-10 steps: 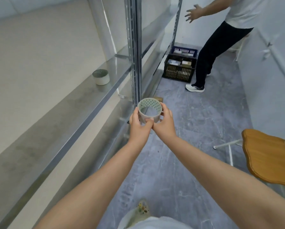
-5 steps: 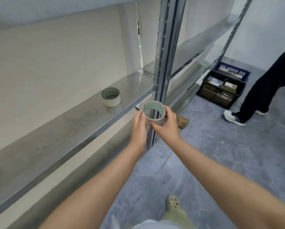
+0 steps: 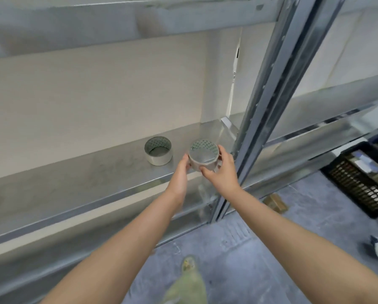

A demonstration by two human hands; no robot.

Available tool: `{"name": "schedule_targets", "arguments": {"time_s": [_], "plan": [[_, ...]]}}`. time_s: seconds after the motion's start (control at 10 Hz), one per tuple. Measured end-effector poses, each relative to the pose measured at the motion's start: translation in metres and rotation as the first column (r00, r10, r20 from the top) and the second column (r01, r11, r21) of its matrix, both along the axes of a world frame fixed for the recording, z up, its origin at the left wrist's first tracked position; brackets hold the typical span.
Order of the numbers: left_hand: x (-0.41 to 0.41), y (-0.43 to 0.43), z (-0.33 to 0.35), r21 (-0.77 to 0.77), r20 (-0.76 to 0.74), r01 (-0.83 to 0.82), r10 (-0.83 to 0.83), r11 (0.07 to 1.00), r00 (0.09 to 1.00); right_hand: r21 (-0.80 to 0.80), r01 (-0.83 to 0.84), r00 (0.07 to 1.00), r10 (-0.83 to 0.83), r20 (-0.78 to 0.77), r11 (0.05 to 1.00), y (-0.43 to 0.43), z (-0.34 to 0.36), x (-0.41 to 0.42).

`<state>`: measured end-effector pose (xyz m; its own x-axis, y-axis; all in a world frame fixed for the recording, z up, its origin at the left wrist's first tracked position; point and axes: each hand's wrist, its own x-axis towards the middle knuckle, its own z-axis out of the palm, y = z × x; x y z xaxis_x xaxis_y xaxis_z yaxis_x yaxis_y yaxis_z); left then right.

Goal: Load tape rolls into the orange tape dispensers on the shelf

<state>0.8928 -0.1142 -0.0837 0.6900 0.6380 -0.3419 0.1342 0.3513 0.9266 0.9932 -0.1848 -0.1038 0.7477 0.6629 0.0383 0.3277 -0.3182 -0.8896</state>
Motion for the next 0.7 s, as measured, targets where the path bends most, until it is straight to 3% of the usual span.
{"name": "schedule_targets", "arguments": {"time_s": [0.2, 0.4, 0.5, 0.7], "plan": [[0.043, 0.052, -0.021, -0.025, 0.036, -0.072, 0.073, 0.997, 0.997, -0.015, -0.046, 0.999, 0.046, 0.018, 0.999, 0.055, -0.011, 0.044], [0.063, 0.081, -0.036, -0.115, 0.001, -0.062, 0.063, 0.991, 0.998, -0.082, -0.138, 0.985, 0.128, -0.114, 0.987, 0.085, -0.022, 0.067], [0.070, 0.086, -0.036, -0.152, 0.007, -0.090, 0.092, 0.984, 0.996, -0.131, -0.169, 0.982, 0.156, -0.105, 0.977, 0.086, -0.022, 0.076], [0.067, 0.071, -0.022, -0.011, -0.039, -0.108, 0.108, 0.994, 0.993, -0.176, -0.233, 0.971, 0.218, -0.101, 0.956, 0.079, -0.012, 0.084]]}}
